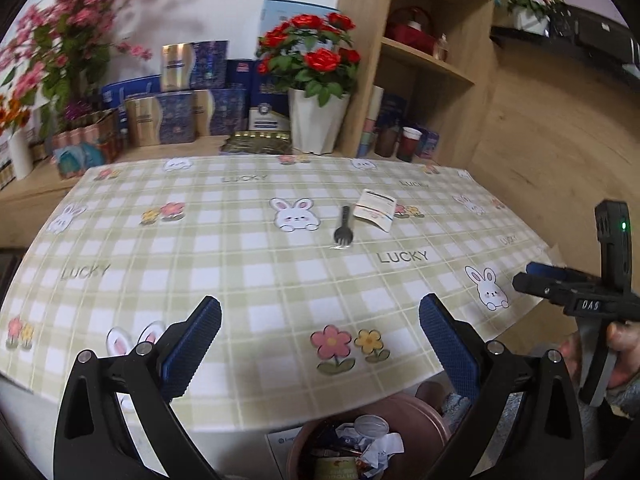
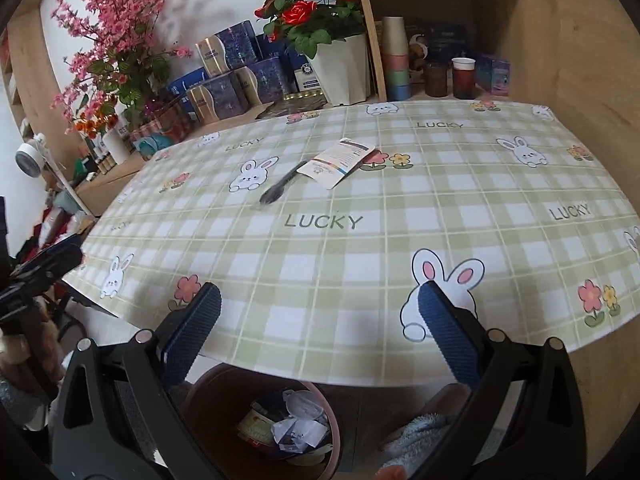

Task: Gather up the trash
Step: 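Grasp the black fork with the left tool while the right tool grasps the paper card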

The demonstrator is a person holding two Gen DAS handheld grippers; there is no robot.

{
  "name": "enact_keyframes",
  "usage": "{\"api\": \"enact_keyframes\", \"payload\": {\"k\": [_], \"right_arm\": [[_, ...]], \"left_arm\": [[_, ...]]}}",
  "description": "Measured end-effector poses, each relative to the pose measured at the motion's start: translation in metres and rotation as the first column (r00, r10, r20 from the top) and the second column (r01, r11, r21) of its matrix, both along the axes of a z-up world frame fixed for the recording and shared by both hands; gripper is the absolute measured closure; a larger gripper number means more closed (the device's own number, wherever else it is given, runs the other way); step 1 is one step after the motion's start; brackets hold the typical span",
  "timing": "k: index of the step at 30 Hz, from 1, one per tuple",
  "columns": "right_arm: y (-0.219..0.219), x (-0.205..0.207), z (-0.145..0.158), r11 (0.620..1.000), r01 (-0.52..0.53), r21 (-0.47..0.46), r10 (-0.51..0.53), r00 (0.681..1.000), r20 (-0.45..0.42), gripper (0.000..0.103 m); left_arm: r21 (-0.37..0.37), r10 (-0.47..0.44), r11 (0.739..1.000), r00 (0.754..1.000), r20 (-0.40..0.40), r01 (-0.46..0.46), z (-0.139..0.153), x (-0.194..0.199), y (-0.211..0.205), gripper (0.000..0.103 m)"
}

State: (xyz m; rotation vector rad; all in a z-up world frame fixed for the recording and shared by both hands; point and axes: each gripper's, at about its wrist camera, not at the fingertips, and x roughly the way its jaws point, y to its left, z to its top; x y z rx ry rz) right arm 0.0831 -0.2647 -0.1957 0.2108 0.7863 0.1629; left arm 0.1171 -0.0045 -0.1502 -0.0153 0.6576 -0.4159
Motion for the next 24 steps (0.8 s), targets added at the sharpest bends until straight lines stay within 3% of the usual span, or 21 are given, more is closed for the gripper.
{"api": "enact_keyframes", "payload": {"k": [5,13,19,23,24], "right_arm": [[-0.015,0.025,-0.010,0.999,0.039,-0.028,-0.041,0.997,-0.062,0.006],[-0.037,0.063,-0.024,0.992,0.079,-0.096,-0.087,0.993,-0.076,0.006],[-0.056,0.088,-0.029,0.989,0.137,-0.049,-0.141,0.987,-0.078,0.006],[-0.062,0.099,-0.029,0.988,0.152,-0.012,-0.152,0.986,-0.068,0.006],[-0.063,0.102,-0.029,0.988,0.153,-0.002,-0.153,0.986,-0.069,0.006]], "left_arm": [[0.014,-0.032,0.999,0.999,-0.025,0.032,-0.007,0.025,-0.018,0.006],[0.073,-0.102,0.992,0.992,-0.072,0.107,-0.024,0.077,-0.049,0.006],[0.090,-0.096,0.990,0.988,-0.123,0.107,-0.037,0.136,-0.066,0.006],[0.156,-0.134,0.975,0.979,-0.153,0.158,-0.047,0.168,-0.092,0.006],[0.183,-0.146,0.968,0.977,-0.157,0.174,-0.051,0.175,-0.101,0.011]]}}
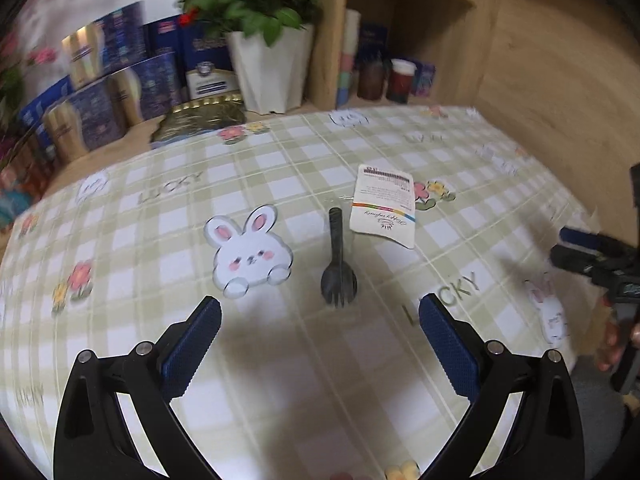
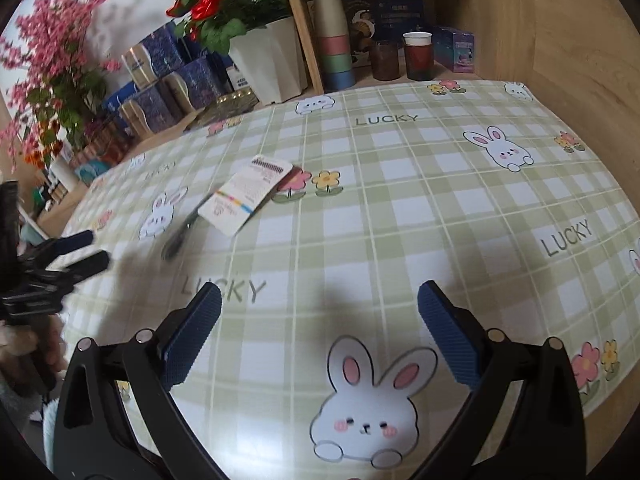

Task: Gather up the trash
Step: 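Grasp the black fork with the left tool while the right tool grasps the paper card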

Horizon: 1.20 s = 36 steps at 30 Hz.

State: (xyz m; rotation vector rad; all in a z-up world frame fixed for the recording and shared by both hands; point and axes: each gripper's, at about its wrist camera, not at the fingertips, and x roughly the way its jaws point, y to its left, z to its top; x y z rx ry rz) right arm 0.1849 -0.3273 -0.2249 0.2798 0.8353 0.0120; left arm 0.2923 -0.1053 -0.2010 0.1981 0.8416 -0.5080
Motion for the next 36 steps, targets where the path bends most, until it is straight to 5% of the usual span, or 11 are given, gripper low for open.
{"api": "enact_keyframes", "payload": {"k": [3,13,17,21,29,36], "right_arm": [[-0.001,0.006,0.000,1.000,-0.006,0.012,0.006,1.000,0.000,0.006],[-0.003,0.021,-0.005,0.999,-0.005,0.035,0.005,1.000,-0.021,0.006],[0.010,0.036,-0.004,0.999,-0.033,0.015,0.034,0.998,-0.049,0.006],[0.029,0.068,-0.005,0.996,-0.075,0.054,0.079,0.994,-0.077,0.006],[0.085,0.139,-0.007,0.997,-0.073,-0.025,0.069,0.991,-0.114,0.006],[0.096,0.182,-0.028,0.986,0.103,-0.132,-0.127,0.975,-0.182,0.006]], "left_arm": [[0.059,-0.026,0.998,0.999,-0.029,0.028,-0.013,0.020,-0.019,0.028],[0.151,-0.025,0.988,0.994,-0.107,0.041,-0.046,0.058,-0.049,0.033],[0.107,-0.010,0.994,0.991,-0.136,0.024,-0.043,0.058,-0.038,0.080],[0.064,-0.007,0.998,0.992,-0.124,0.015,-0.030,0.049,-0.017,0.097],[-0.066,0.174,0.981,0.976,-0.133,-0.184,-0.012,0.036,0.060,0.100],[-0.192,0.317,0.924,0.944,-0.095,-0.330,0.013,0.007,0.123,0.100]]}}
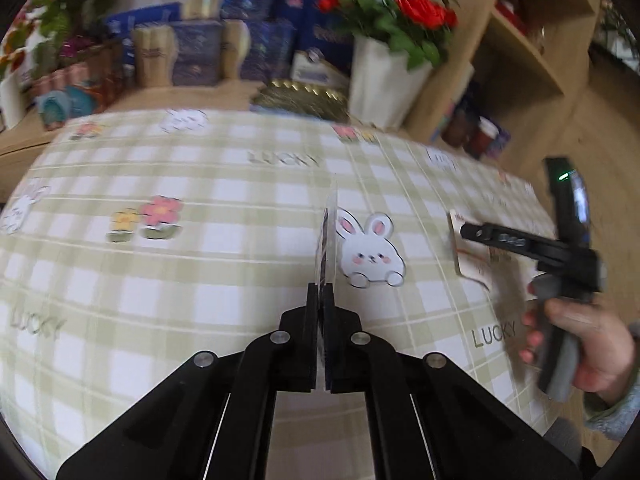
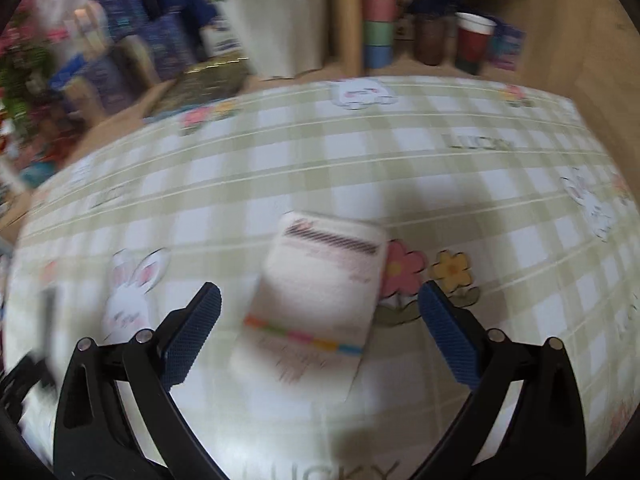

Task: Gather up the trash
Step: 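Grasp the black fork with the left tool while the right tool grasps the paper card, then carry the fork and card over the bin and open both tools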

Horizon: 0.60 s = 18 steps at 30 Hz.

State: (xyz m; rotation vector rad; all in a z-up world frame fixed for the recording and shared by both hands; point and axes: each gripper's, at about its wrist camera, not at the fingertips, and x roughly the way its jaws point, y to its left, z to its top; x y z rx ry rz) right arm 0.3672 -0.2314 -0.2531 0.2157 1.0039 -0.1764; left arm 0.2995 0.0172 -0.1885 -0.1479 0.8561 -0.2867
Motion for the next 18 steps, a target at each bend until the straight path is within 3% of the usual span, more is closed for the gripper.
{"api": "enact_keyframes", "payload": {"k": [4,10,14,18], "right_arm": [[0.003,0.013,-0.013,0.999,0.016,-0.038,-0.018,0.999,-0.038,0.006],[0.004,0.011,-0.020,0.998,0.008,-0.055,-0.010,0.999,-0.052,0.007],[0.011,-0.002,-0.012,0.994,-0.098,-0.056,0.096,0.995,-0.029,0.030],[0.021,-0.030,0.005,0.978,-0.197,-0.074,0.202,0.978,0.057,0.034]], "left_arm": [[-0.052,0.033,0.998,0.999,0.024,-0.032,0.011,-0.015,0.018,0.101],[-0.072,0.035,0.997,0.999,0.034,-0.033,0.011,-0.033,0.028,0.101],[-0.139,0.040,0.989,0.999,0.012,-0.038,0.007,-0.041,0.033,0.101],[-0.180,0.053,0.982,0.998,0.027,-0.047,0.013,-0.057,0.036,0.101]]}}
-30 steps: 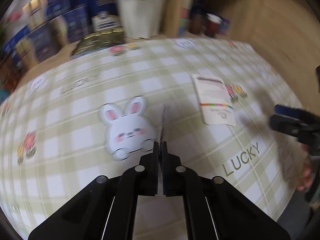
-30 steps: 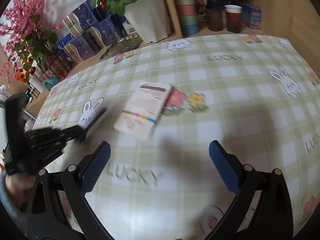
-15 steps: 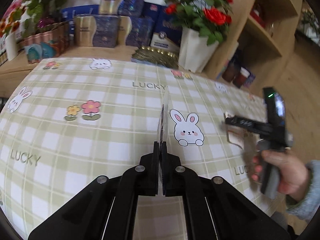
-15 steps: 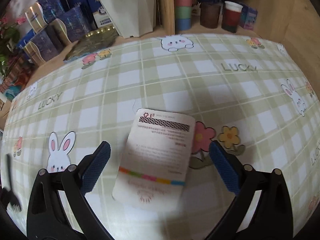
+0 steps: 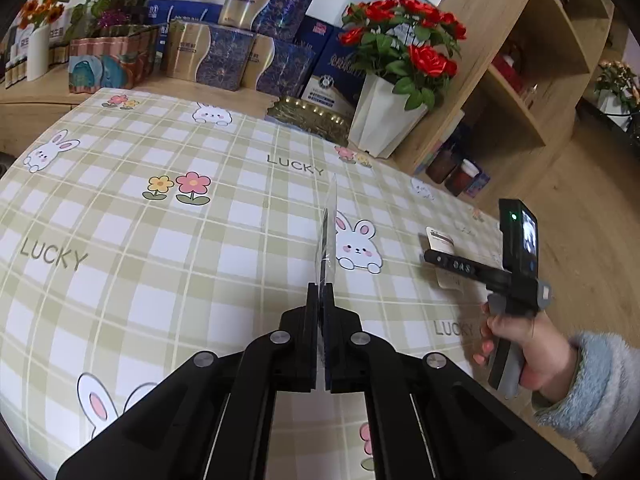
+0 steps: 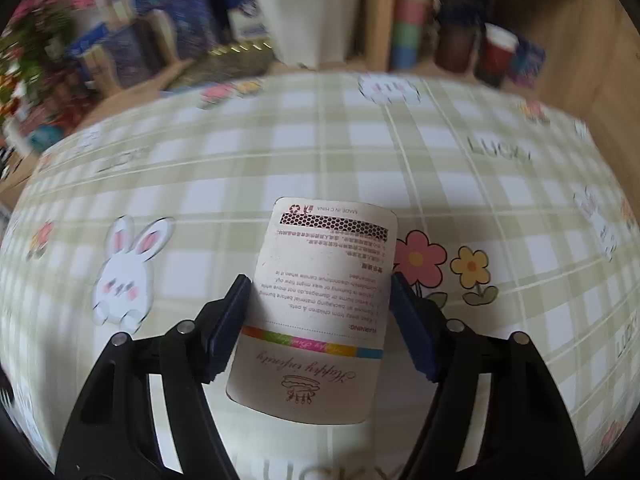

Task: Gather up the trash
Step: 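Carry the fork and card over the bin and open both tools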

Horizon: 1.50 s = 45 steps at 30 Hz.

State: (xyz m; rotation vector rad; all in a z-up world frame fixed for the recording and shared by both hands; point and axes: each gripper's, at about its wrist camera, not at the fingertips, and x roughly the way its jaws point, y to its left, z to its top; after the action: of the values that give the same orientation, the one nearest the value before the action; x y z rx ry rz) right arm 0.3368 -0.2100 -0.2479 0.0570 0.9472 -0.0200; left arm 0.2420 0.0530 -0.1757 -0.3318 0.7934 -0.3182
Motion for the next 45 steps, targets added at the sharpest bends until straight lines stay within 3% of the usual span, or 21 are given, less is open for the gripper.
{"api": "enact_keyframes", "payload": {"k": [8,14,22,33,45], "right_arm": [[-0.004,-0.079,0.033,0.989,-0.103,0.107,0.090,0.988,0.123,0.034],[-0.002,-0.147,0.049,0.988,-0.138,0.077,0.118,0.968,0.219,0.034],[0.010,-0.219,0.057,0.976,-0.201,0.089,0.173,0.952,0.254,0.034],[0.024,-0.282,0.028,0.954,-0.268,0.132,0.241,0.951,0.194,0.034],[0.073,-0.316,-0.022,0.891,-0.413,0.189,0.420,0.908,0.003,0.034]], "left_arm": [[0.010,-0.031,0.999,0.999,0.013,0.031,0.011,-0.036,-0.004,0.101],[0.023,-0.073,0.997,0.997,0.009,0.073,0.016,-0.068,-0.014,0.101],[0.009,-0.110,0.994,0.994,-0.001,0.110,0.020,-0.121,-0.027,0.100],[0.013,-0.102,0.995,0.995,-0.011,0.102,0.022,-0.182,-0.025,0.101],[0.001,-0.057,0.998,0.998,-0.006,0.057,0.018,-0.211,-0.010,0.101]]}}
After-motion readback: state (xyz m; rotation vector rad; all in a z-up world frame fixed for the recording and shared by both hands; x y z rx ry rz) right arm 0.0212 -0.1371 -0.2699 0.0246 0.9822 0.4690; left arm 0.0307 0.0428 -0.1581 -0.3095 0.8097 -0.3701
